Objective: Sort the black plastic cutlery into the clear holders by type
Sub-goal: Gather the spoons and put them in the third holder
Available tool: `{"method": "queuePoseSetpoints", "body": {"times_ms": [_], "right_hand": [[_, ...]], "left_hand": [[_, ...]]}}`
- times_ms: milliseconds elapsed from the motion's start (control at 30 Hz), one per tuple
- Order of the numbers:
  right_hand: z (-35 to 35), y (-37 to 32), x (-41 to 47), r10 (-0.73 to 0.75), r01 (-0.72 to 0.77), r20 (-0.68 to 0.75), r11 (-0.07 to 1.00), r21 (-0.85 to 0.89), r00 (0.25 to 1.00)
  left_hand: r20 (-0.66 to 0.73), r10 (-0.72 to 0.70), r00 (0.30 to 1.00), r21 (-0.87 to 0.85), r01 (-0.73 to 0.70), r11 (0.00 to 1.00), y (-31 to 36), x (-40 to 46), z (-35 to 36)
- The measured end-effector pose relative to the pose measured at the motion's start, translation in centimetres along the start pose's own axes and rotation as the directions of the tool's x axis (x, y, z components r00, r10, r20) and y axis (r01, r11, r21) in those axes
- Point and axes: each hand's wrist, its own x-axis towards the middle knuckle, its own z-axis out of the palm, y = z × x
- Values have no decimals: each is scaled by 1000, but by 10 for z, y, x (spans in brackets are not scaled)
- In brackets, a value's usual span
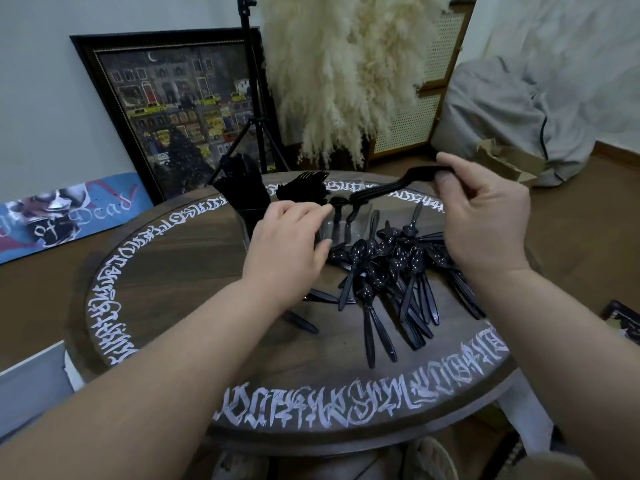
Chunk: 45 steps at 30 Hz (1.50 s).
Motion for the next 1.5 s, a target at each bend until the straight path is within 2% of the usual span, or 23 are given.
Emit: {"method": "queuePoseSetpoints", "body": {"times_ms": [167, 267, 433, 600, 733, 867, 1067, 1133, 1233, 1333, 1500], "right_hand": [[23, 14, 41, -313, 316, 49, 919, -236, 948], [45, 29, 53, -385, 407, 132, 864, -297, 914], [79, 57, 46, -349, 443, 308, 835, -326, 885], [87, 73, 37, -155, 351, 503, 879, -322, 850], [85, 77, 32, -47, 368, 639, 849, -380, 768], [82, 76, 24, -18, 380, 674, 837, -393, 738], [58, 56, 7, -36, 359, 646, 854, -376, 762], [48, 44, -5, -35, 342, 650, 871, -352, 759], [42, 27, -26, 0, 319, 695, 888, -330, 719], [48, 19, -48, 70, 288, 754, 898, -333, 653], [70, 21, -77, 187, 235, 793, 894, -383, 580]], "left_hand": [[93, 86, 992, 247, -107, 963, -2, 46, 1], [119, 139, 983, 352, -173, 920, -3, 64, 12], [155, 175, 972, 427, -226, 876, -8, 70, 31], [135, 188, 973, 409, -228, 884, -14, 66, 41], [129, 188, 974, 397, -224, 890, -18, 64, 45], [118, 178, 977, 382, -211, 900, -20, 64, 50], [6, 248, 969, 318, -237, 918, -22, 40, 42], [14, 199, 980, 307, -193, 932, -24, 25, 33], [115, -50, 992, 265, 18, 964, -33, 1, 21], [247, -270, 931, 244, 210, 947, -50, -24, 19], [380, -459, 803, 216, 405, 888, -77, -59, 29]]}}
